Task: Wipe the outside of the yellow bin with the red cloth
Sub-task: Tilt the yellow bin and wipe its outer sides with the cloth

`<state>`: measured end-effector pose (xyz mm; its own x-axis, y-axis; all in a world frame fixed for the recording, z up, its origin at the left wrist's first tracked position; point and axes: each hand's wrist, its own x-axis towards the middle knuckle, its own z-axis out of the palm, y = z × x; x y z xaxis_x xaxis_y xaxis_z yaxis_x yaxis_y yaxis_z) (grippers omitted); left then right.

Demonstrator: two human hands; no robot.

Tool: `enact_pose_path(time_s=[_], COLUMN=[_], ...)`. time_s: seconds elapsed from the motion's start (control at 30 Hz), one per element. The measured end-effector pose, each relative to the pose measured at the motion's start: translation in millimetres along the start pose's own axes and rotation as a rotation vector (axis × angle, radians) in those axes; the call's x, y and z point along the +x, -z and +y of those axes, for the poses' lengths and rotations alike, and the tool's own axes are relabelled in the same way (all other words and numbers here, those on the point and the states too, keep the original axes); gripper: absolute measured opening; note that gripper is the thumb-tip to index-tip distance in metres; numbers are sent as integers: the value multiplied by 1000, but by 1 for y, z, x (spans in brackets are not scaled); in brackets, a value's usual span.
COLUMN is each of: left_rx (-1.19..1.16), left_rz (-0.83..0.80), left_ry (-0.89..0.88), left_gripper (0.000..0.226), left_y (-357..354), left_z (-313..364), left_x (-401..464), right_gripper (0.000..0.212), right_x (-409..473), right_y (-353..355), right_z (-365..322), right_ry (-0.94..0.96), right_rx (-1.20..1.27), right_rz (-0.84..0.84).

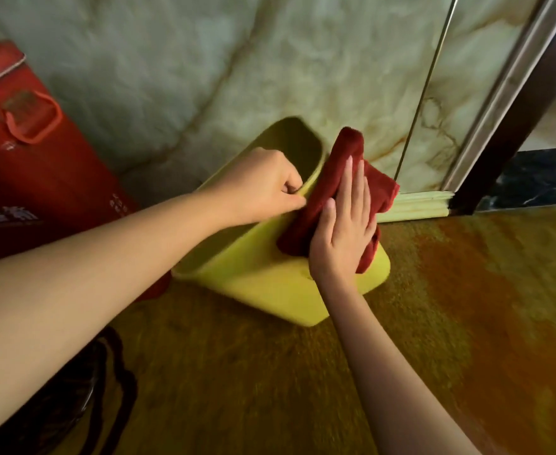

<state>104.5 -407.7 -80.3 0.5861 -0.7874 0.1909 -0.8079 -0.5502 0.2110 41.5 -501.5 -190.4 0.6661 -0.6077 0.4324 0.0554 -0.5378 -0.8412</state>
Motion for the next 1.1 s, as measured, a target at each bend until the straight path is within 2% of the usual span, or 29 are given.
enact_pose_path(time_s=[0.1,0.23,0.37,0.43,0.53,0.6,0.67,0.73,0.83,0.93,1.0,1.07,1.1], left_rx=[-74,-177,-284,-334,-414,-468,-505,-516,-482,-501,-534,-531,-522], left_rz=[24,143,174,174,190,190,209,229,251,249,248,263,283], left_ry=[101,364,503,546,594,613,637,656,641,651,653,660,664], left_gripper=[54,48,50,51,29,43,50,51,48,46,43,35,30], left_y=[0,4,10,9,6,5,7,7,6,5,4,4,5], left_z=[-13,-55,-93,-106,-119,-126,-129,-132,-131,-134,-137,-134,-131], left_x=[3,-3,-15,-19,-21,-25,-30,-33,-33,-36,-39,-39,-39], right_gripper=[49,45,47,48,51,50,49,51,52,56,56,49,49], right_x=[-18,-41,-31,-26,-6,7,10,-3,-33,-22,-3,7,8], right_y=[-12,-48,-80,-87,-92,-93,-94,-95,-100,-87,-80,-80,-83], right_z=[32,48,25,29,42,49,45,21,-16,-7,11,24,26], right_ry=[-56,-207,52,68,-100,-307,-395,-247,170,239,328,471,465], right_rx=[11,87,61,125,129,34,13,88,248,341,209,-83,-194], right_rz=[-123,-306,-371,-384,-346,-348,-377,-403,-465,-528,-476,-414,-421])
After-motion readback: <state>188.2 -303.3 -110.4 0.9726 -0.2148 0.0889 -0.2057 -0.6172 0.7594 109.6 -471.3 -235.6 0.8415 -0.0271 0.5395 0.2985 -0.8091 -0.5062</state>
